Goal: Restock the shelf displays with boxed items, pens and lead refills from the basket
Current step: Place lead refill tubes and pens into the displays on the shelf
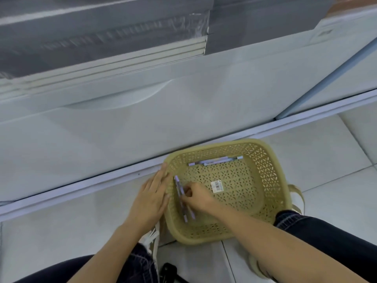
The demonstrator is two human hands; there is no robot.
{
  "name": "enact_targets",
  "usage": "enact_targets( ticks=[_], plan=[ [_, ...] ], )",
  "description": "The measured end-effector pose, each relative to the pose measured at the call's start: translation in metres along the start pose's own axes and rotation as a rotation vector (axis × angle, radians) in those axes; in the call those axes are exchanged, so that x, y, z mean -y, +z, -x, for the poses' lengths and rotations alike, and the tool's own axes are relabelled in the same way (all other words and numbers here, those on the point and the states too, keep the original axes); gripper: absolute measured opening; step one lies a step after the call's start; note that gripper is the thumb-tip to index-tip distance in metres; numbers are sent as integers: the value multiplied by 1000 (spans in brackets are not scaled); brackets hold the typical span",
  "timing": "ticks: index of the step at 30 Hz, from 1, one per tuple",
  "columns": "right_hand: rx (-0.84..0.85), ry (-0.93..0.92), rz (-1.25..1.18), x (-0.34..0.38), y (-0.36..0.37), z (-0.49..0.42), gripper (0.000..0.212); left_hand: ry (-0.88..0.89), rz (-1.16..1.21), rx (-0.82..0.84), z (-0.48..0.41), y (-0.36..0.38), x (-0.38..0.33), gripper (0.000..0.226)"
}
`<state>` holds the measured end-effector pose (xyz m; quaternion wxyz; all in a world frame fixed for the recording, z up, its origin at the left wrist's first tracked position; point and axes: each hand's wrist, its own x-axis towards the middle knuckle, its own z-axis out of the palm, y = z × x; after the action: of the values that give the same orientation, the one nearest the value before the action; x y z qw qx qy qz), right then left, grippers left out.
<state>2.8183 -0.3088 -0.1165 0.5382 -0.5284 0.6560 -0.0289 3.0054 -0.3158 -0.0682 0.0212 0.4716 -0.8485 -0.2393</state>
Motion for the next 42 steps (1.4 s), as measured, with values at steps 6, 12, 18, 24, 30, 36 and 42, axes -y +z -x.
enact_targets(
  ticks=[6,12,18,24,30,36,42],
  plan=[
    [74,-25,-10,5,9,6,21,3,-50,30,3,-2,2,60],
    [11,-176,-319,19,-46,17,25,-140,294,-201,-14,-17,-17,36],
    [14,-307,-667,33,-73,28,25,-403,1125,121,-43,-24,-58,27],
    [11,-285,-632,21,-85,25,21,-380,1047,126,-45,-10,-54,25],
    [-374,-113,172,-36,-103,10,32,-520,931,-78,-40,-4,-29,30],
    [-436,-171,649,-57,-85,-5,33,-481,844,-58,-43,3,-28,30],
    [-327,-210,713,-69,-93,-7,26,-467,800,-97,-43,1,-34,21]
  ],
)
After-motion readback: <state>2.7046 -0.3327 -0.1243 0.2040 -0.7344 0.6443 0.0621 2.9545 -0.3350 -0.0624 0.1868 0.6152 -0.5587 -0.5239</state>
